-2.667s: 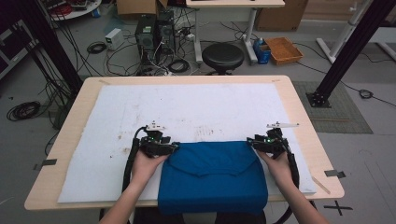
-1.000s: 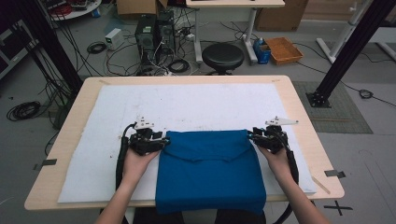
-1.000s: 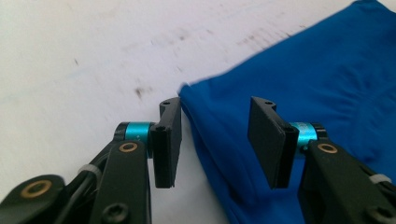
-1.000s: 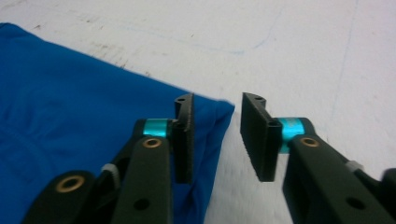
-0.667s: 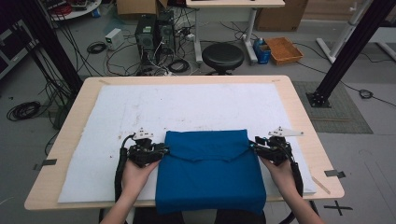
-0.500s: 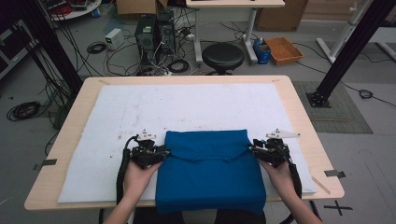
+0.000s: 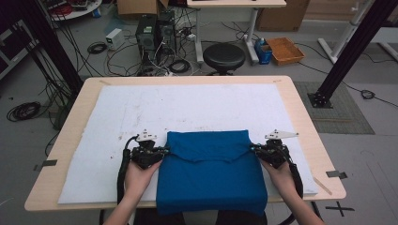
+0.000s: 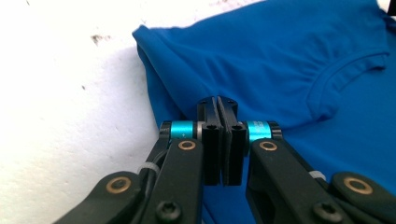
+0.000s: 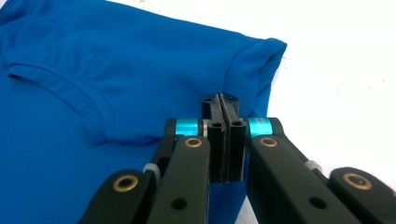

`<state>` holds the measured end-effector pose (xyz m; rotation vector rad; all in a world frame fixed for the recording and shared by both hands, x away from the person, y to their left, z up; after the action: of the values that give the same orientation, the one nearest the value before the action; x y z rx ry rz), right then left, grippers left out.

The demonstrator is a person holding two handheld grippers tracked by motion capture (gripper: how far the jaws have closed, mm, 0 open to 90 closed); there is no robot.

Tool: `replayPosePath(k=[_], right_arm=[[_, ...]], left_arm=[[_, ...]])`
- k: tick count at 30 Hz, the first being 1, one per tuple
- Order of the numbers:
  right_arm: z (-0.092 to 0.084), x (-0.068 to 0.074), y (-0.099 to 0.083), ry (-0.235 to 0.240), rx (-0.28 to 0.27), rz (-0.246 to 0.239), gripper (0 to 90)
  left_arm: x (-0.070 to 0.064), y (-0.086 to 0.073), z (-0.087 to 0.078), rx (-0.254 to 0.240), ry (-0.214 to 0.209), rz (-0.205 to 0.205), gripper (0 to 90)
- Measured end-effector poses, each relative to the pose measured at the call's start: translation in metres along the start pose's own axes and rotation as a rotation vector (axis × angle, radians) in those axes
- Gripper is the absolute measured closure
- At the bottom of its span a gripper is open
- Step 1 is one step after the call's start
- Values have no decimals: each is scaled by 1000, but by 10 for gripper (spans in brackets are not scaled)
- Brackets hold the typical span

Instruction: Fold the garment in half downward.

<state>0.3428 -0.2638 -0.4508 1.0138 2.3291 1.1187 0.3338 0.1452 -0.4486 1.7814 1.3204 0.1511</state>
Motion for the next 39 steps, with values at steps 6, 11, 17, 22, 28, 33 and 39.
replayPosePath(k=[6, 11, 17, 22, 28, 33, 39], right_arm=[[-2, -4, -2, -3, -3, 25, 795], [1, -4, -2, 2, -11, 55, 698], [14, 1, -2, -4, 43, 31, 738], [13, 2, 1, -13, 47, 5, 900], [0, 1, 1, -1, 20, 26, 900], [-21, 10, 0, 27, -3, 16, 900], [-50, 30, -12, 74, -16, -3, 900]], left_arm=[[3, 1, -3, -6, 0, -9, 882], [1, 0, 0, 8, -8, -1, 882], [0, 0, 3, 12, -15, 1, 882], [0, 0, 3, 12, -20, 6, 882], [-1, 1, -4, 10, -43, 8, 884], [-10, -2, -19, 17, -84, 23, 884], [-26, -21, -49, 35, -163, 16, 885]])
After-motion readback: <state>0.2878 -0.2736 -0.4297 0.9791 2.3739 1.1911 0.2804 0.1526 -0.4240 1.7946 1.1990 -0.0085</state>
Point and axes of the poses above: each handheld gripper's, and its own axes: z roughly forward along the jaws, y roughly out of its top, x roughly to its left, the point moved 2 cm from there along z, roughly forward along the jaws, and after that the axes turned 12 degrees about -z, right-handed, at the moved point
